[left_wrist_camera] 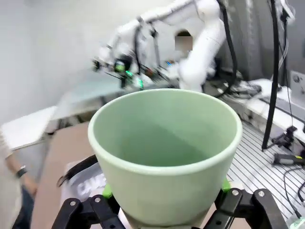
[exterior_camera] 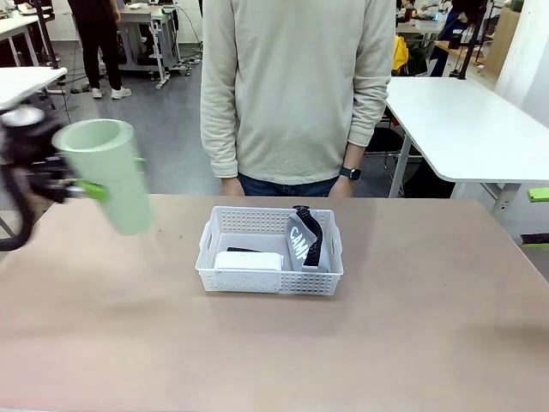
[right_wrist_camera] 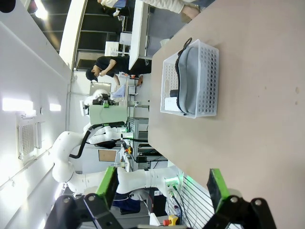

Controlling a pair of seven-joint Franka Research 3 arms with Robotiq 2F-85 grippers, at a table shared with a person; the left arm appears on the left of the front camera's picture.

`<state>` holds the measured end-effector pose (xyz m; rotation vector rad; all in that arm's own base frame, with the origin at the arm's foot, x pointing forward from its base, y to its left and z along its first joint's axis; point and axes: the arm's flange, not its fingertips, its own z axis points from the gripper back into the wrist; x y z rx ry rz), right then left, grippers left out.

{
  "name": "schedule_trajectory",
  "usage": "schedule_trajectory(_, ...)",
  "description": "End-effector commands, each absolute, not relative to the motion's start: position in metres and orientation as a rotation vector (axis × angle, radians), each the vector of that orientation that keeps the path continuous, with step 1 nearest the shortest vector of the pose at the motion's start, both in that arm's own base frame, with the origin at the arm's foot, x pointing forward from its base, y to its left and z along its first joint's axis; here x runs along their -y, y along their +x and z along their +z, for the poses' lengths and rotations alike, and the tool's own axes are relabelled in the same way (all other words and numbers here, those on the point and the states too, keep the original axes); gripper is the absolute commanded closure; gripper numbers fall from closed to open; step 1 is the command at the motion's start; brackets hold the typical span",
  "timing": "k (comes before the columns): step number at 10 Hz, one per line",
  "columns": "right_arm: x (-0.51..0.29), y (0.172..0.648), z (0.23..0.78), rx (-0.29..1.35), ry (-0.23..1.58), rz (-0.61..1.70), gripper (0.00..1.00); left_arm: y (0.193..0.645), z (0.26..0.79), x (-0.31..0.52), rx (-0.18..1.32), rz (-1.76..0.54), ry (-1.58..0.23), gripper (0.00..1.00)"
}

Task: Efficiently arrange items inside the basket to fit them all.
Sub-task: Pick up the Reusable plastic cup and place it inside the Organizing basket.

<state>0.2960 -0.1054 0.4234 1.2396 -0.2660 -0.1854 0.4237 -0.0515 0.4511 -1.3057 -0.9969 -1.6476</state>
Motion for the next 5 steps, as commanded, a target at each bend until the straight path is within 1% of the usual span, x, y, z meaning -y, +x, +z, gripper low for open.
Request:
schedule_trajectory(1,0.104,0.296,0.429,0.263,1.259,-0.201,0.0,0.449,0.434,0.135,0.742,-1.817,-1.147,0.12)
schedule_trajectory(2,0.104,0.296,0.429,0.263,1.259,-0.201,0.0,0.46,0.421,0.158,0.571,-1.845,-1.097,0.12)
schedule_trajectory(3,0.104,0.296,0.429,0.263,1.259,-0.201,0.0,0.466,0.415,0.164,0.442,-1.886,-1.1,0.12)
schedule_trajectory(4,0.104,0.296,0.429,0.263,1.259,-0.201,0.0,0.474,0.421,0.155,0.497,-1.838,-1.099,0.12)
schedule_trajectory(5,0.104,0.296,0.429,0.263,1.259,-0.201,0.0,0.441,0.423,0.194,0.591,-1.867,-1.123,0.12)
